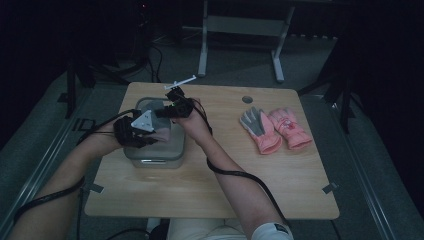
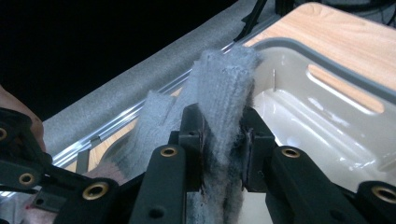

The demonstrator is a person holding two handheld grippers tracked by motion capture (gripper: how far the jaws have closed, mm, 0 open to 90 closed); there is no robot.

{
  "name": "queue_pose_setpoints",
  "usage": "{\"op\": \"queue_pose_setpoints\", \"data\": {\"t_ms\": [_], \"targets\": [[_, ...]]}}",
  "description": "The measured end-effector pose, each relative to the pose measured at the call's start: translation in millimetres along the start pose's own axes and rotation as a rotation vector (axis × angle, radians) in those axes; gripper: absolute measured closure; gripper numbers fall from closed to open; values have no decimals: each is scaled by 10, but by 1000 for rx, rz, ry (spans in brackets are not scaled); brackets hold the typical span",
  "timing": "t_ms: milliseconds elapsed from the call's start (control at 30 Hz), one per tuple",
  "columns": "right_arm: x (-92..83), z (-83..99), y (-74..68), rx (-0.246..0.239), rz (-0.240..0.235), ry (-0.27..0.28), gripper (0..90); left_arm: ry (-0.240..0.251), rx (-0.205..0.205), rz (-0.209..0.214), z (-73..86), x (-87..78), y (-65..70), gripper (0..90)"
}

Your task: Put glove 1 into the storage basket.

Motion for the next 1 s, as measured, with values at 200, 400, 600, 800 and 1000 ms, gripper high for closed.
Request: {"op": "queue_pose_setpoints", "data": {"t_ms": [200,400,600,800,1000], "targets": [[154,130,98,5,22,-33,742,-33,-23,29,130,218,-38,710],[284,264,223,34,44,-51,742,-57,-28,56,250,447,-90,711],[455,437,327,28,69,-97,741,-140,-10,89,358,745,-81,712],[538,514,384,28,79,-138,731,-186,0,132,387,899,-100,714],[588,508,389,-4,106,-172,695,-215,9,142,422,973,-122,714]]}}
Point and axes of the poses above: each handheld gripper's, and its own axes: x roughly forward along the jaws, z roughly out of its underside, y roughly to its right, the point moved 5 cm from there along x, roughly forward along the jaws, and after that the axes turned 7 degrees about y, right-handed, at the moved point
